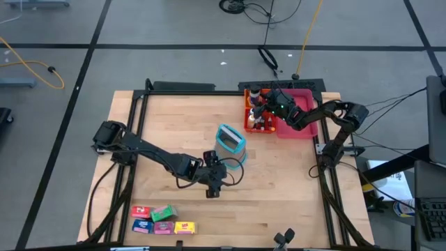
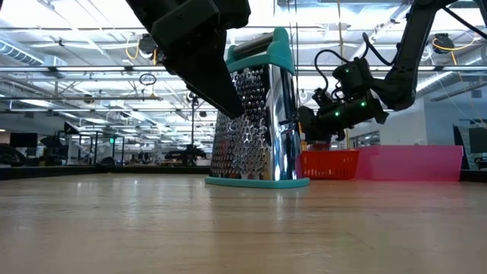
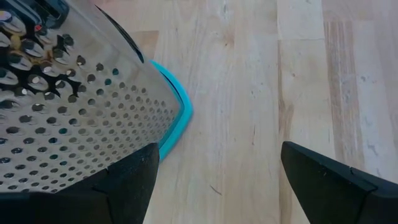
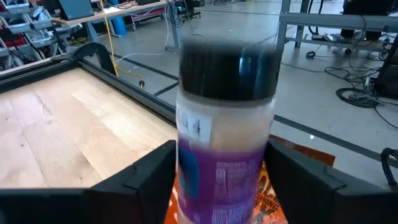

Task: Pick & Place Kitchen Items
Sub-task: Put the purple seasoning bottle into the orange bin, then put the yellow cereal box into the red bin

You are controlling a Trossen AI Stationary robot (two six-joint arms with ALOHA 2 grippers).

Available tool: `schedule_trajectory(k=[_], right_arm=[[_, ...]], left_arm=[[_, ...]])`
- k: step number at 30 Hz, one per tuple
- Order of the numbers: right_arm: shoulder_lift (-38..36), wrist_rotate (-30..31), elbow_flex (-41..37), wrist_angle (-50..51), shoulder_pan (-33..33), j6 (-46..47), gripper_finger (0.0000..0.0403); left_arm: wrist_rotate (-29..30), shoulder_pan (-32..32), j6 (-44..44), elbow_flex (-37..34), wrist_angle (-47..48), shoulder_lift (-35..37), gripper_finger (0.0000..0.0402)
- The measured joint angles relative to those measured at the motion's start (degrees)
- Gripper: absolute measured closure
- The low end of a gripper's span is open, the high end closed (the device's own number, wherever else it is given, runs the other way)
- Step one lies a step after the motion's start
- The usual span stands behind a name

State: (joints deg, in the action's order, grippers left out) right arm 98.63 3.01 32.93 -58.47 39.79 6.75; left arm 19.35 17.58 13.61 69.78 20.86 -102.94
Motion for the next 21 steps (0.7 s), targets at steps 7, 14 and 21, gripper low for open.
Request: schedule_trajectory(k=[7,14,21], right_arm=[[0.0,0.1,0.0,-0.6,0.0,-1.6,0.0141],[-0.5,0.1,0.0,-1.4,0.0,-1.5,0.0149],[-8.4,-0.1,0.0,1.5,-1.4,-1.9,0.0149]], left_arm=[[0.0,0.0,0.0,0.0,0.0,0.0,0.0062],[0.0,0.0,0.2,0.0,0.0,0.0,0.0062],[0.0,0.3,-0.2,0.0,2.8,0.0,0.0062]])
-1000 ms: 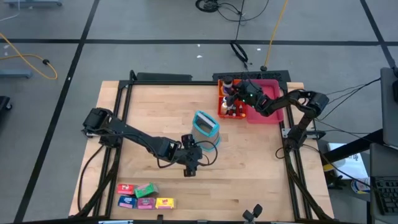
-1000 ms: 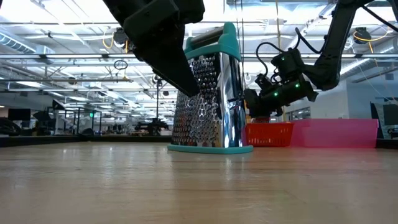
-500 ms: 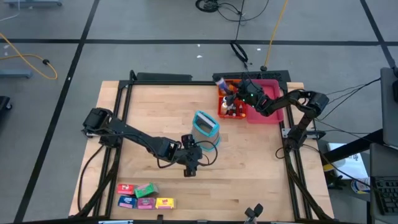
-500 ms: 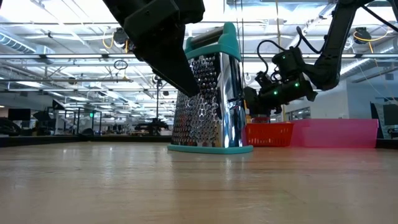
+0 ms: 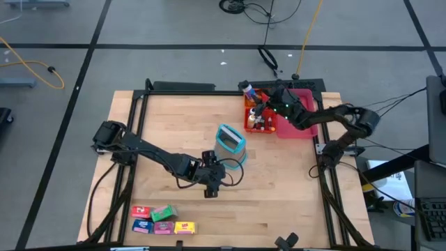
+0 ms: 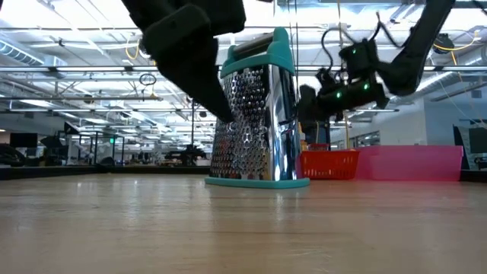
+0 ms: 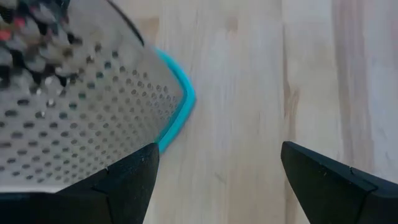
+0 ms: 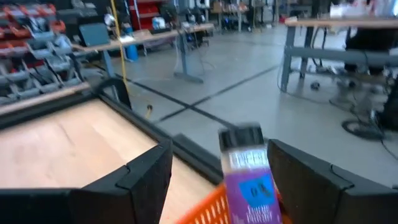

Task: Pick & Place Kitchen Items
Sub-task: Put the yellow cereal box into the red bin

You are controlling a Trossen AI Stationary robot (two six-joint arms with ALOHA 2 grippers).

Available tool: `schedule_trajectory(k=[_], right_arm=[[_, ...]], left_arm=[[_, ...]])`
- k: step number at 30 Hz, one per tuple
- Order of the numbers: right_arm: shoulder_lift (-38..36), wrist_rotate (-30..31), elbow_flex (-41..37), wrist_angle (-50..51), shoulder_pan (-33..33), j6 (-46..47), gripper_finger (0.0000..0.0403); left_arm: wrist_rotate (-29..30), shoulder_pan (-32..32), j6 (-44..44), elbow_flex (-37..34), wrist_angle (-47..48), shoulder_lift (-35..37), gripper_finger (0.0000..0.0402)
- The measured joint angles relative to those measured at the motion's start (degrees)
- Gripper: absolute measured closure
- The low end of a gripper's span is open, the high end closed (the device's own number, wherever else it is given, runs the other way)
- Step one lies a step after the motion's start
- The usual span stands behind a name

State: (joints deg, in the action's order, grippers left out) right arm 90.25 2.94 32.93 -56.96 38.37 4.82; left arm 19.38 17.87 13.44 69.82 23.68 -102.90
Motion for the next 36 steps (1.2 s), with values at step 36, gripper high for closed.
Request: schedule_trajectory(k=[36], right_arm=[[-27.0,0.0,0.0,20.1,-45.3,-0.7,0.0149]], left_arm=[[-4.4,22.7,14.0,0.0,10.0,16.7,0.0062]])
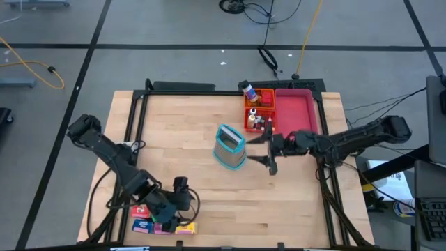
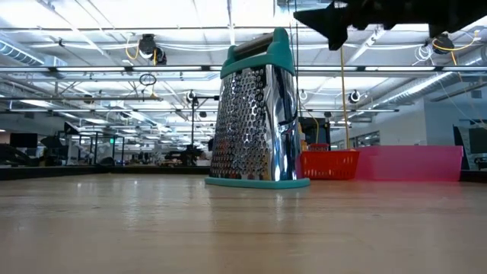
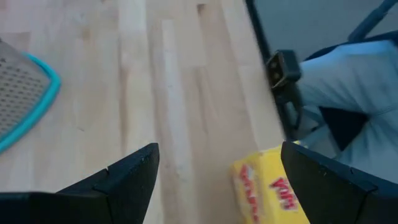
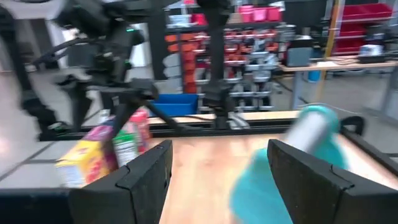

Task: Pick & Place Kitchen Items
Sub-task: Put the yellow cereal box into the red bin

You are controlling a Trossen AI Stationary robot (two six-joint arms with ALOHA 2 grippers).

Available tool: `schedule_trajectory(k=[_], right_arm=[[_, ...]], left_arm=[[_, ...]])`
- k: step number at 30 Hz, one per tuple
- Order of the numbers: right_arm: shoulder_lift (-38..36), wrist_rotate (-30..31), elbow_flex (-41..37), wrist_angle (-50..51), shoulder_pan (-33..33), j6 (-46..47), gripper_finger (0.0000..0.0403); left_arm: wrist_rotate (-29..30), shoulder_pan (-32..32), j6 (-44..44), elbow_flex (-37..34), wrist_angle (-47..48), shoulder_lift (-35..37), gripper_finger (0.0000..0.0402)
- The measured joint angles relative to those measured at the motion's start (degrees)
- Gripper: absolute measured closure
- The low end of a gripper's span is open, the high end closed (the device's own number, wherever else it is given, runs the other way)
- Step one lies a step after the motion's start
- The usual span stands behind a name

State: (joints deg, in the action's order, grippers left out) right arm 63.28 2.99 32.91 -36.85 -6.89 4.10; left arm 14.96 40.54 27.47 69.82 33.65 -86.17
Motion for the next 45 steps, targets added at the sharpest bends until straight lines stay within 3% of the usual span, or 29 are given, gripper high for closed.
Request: schedule_trajectory(k=[5,9,18,26,41,45], right_arm=[[0.4,0.4,0.0,0.2,-4.8,-0.2,0.0149],[0.4,4.8,0.0,1.2,-7.6,-0.9,0.0149],[0.4,9.2,0.0,1.6,-10.0,-2.9,0.0149],[0.4,9.2,0.0,3.0,-10.1,-2.2,0.0149],[0.4,9.2,0.0,3.1,-10.1,-2.0,0.0149],[0.4,9.2,0.0,3.1,-10.1,-2.0,0.0149]], left_arm=[[0.1,2.1,4.7,0.0,-3.6,-0.7,0.0062],[0.4,3.6,9.1,0.0,-5.4,-3.7,0.0062],[-0.6,4.3,17.9,0.0,-5.2,-9.2,0.0062],[-5.5,4.3,19.2,0.0,-5.4,-9.1,0.0062],[-7.6,4.7,22.0,0.0,-5.1,-11.8,0.0063],[-7.6,4.6,22.5,0.0,-5.0,-11.9,0.0097]])
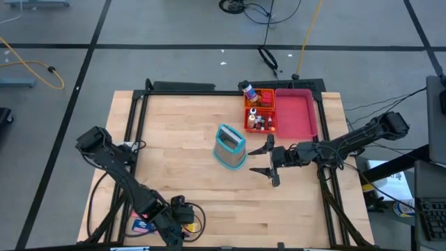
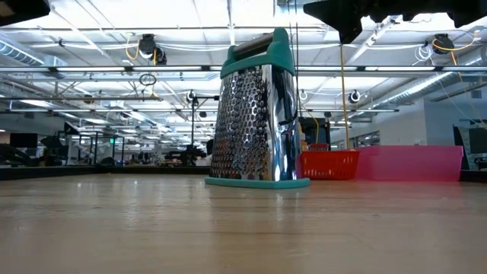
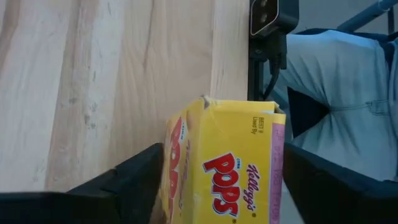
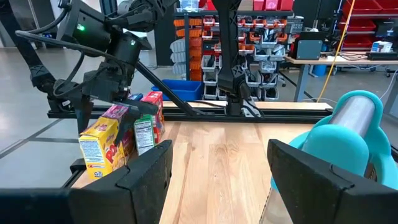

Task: Pick & Place Kitchen Items
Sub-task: Put the yellow cereal box into the red bin

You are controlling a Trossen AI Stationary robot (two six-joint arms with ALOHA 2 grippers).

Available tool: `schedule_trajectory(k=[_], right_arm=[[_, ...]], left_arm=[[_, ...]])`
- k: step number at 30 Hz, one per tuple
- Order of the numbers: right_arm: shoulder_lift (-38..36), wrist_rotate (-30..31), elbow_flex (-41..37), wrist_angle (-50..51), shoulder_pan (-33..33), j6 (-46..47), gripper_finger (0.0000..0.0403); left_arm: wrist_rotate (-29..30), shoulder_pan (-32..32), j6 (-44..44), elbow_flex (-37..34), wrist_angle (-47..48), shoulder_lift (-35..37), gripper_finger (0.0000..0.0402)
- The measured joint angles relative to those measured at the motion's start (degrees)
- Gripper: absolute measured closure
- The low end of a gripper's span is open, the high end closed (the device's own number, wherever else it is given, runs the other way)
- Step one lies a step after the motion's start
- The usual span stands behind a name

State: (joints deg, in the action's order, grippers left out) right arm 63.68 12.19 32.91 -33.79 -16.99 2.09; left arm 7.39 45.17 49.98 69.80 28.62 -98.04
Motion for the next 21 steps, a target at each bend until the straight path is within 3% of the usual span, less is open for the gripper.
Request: schedule_trajectory(k=[9,13,17,21], right_arm=[[0.0,0.0,0.0,0.0,0.0,0.0,0.0149],[0.0,0.0,0.0,0.3,0.0,0.0,0.0149],[0.0,-0.2,0.0,0.5,0.0,0.5,0.0149],[0.0,-0.4,0.0,1.0,0.0,1.8,0.0149]], left_arm=[[-0.1,-0.8,-1.8,0.0,0.1,0.0,0.0299],[0.1,-2.2,-4.1,0.0,0.1,1.0,0.0369],[0.1,-4.3,-6.5,0.0,0.2,3.2,0.0386],[0.1,-7.5,-8.2,1.5,2.6,5.8,0.0368]])
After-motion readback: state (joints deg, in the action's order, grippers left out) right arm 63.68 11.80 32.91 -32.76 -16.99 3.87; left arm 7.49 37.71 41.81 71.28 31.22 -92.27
